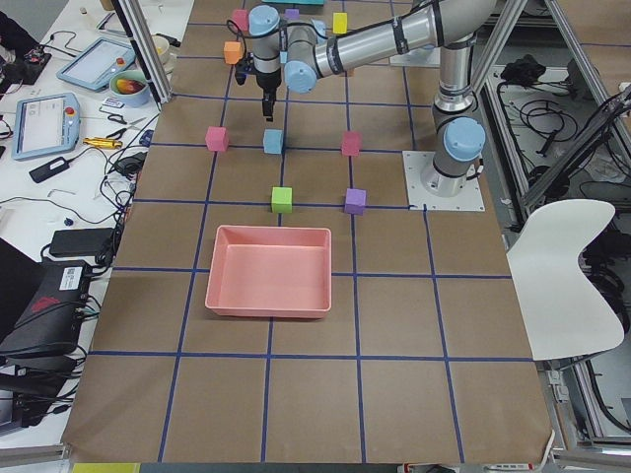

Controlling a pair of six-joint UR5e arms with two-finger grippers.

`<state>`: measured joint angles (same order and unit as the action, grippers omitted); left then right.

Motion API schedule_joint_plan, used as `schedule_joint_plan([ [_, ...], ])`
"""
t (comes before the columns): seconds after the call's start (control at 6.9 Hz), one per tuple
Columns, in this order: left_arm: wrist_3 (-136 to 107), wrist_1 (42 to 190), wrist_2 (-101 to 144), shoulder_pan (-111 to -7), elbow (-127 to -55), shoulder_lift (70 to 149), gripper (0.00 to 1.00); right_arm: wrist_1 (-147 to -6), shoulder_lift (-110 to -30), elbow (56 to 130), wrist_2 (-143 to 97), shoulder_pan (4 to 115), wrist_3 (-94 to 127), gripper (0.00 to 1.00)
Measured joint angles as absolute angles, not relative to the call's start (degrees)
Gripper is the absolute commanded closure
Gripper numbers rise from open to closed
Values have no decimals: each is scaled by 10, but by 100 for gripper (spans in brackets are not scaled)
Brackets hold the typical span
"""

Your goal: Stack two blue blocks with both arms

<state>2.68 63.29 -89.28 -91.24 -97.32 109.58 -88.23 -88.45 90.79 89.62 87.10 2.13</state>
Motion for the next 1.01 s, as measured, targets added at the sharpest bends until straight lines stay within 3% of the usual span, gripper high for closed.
schedule_joint_plan([
  [0.87,25,559,-922,-912,-1003,1167,1,-1189,-693,980,896,872,-24,0],
  [1.01,7,558,-921,-912,-1006,1170,26,-1244,-683,1015,893,872,-43,0],
])
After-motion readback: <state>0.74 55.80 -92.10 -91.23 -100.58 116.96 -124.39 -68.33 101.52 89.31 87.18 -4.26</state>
